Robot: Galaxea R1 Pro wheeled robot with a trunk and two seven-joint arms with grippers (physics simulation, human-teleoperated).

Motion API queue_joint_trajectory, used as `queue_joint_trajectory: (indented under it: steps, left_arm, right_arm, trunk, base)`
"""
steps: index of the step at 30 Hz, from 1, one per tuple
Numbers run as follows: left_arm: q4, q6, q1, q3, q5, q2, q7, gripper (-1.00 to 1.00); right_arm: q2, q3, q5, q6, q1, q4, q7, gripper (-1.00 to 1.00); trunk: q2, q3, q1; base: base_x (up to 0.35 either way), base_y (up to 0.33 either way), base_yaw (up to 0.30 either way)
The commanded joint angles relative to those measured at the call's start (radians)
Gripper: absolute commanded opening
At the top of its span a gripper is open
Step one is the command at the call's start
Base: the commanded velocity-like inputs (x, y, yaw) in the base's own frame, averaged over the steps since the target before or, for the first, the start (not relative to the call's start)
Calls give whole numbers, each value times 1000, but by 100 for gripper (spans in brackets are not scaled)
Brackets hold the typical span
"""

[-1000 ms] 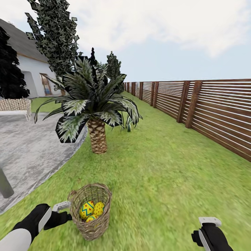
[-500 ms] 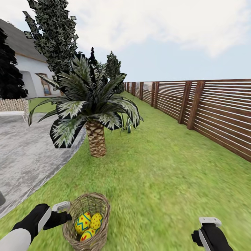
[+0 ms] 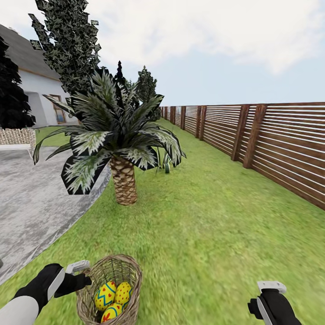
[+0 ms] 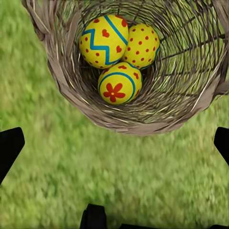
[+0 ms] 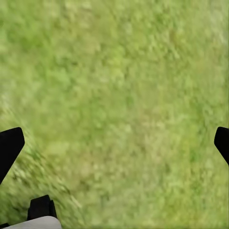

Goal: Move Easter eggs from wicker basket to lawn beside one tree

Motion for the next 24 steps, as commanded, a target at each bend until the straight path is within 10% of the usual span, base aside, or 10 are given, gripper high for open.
queue_joint_trajectory:
  steps: [1,24]
  left_arm:
    - [-1,6,0,5,3,0,-1,100]
    - [-1,5,0,10,5,18,-1,100]
  right_arm:
    - [0,1,0,5,-1,-1,-1,100]
    - [0,1,0,5,-1,1,-1,100]
  trunk:
    - [-1,-1,0]
    - [-1,-1,0]
  base:
    - [2,0,0]
    - [132,166,0]
